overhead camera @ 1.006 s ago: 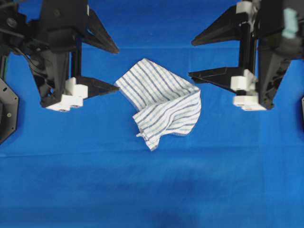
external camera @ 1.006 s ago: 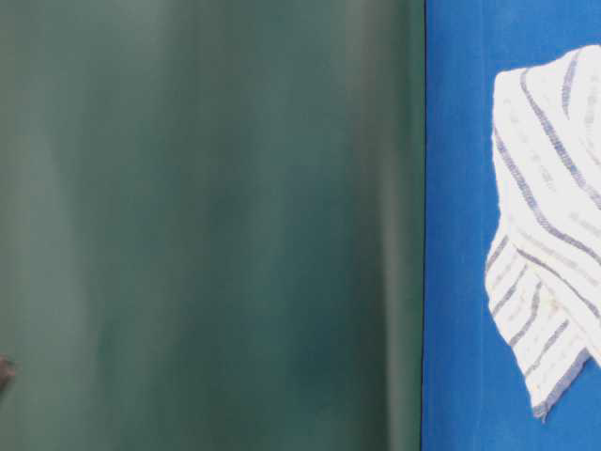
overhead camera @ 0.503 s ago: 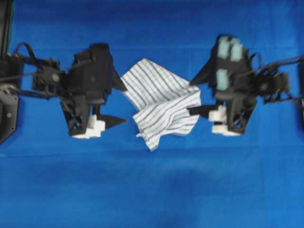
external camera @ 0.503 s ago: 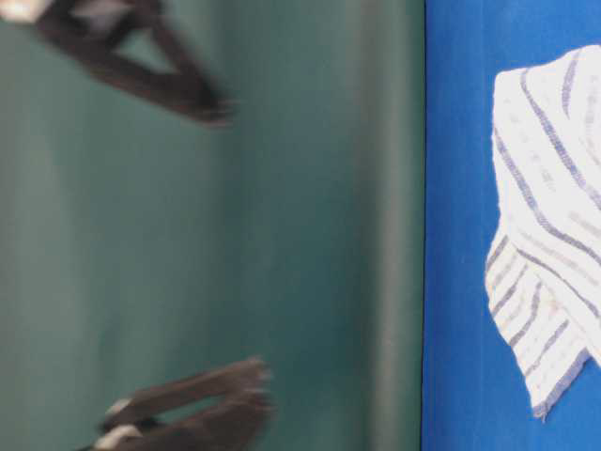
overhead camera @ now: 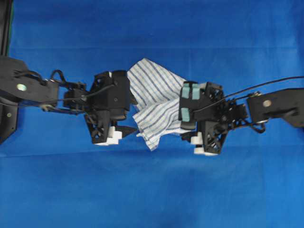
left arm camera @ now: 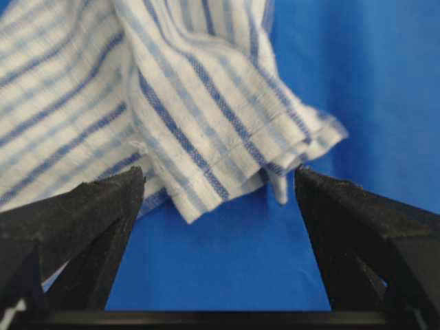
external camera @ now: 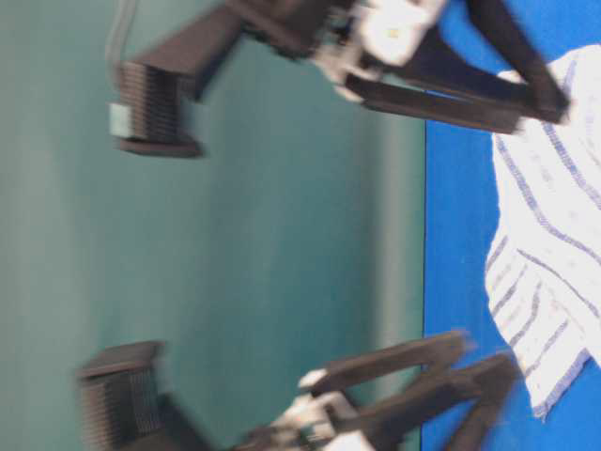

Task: Lift the towel with both arms.

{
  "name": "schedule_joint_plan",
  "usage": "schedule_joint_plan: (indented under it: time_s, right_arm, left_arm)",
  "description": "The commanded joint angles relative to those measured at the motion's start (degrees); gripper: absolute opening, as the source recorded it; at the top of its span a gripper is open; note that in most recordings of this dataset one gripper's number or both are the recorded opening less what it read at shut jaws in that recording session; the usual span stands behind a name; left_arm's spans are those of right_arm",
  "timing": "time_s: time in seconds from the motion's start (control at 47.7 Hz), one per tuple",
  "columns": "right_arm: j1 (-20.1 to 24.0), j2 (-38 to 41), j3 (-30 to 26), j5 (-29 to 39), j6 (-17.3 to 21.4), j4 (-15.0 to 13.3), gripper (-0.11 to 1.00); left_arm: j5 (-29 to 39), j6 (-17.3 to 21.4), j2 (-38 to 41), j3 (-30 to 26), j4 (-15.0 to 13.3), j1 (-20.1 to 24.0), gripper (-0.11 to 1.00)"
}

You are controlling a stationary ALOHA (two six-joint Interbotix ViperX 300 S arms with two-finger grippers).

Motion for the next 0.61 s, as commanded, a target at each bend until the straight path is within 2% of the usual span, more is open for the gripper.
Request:
schedule_joint_plan:
  time_s: [0.0, 0.21, 0.419, 0.587]
  right_arm:
    - [0.26, 1.23, -0.26, -1.93, 0.35, 0.09, 0.66]
    - [0.0, 5.19, 0.88, -4.22, 0.53, 0.09, 0.66]
    - [-0.09, 6.94, 1.05, -6.77, 0.62, 0.09, 0.66]
    - [-0.35, 6.94, 0.97, -6.86, 0.62, 0.0, 0.65]
  left_arm:
    - [-3.6, 0.0, 2.29, -0.26, -0.18, -0.7, 0.91]
    - [-8.44, 0.0, 8.17, -0.35, -0.18, -1.14, 0.91]
    - [-8.61, 0.0, 10.55, -0.35, -0.18, -1.23, 0.91]
    - [-8.44, 0.09, 10.46, -0.18, -0.18, -1.14, 0.86]
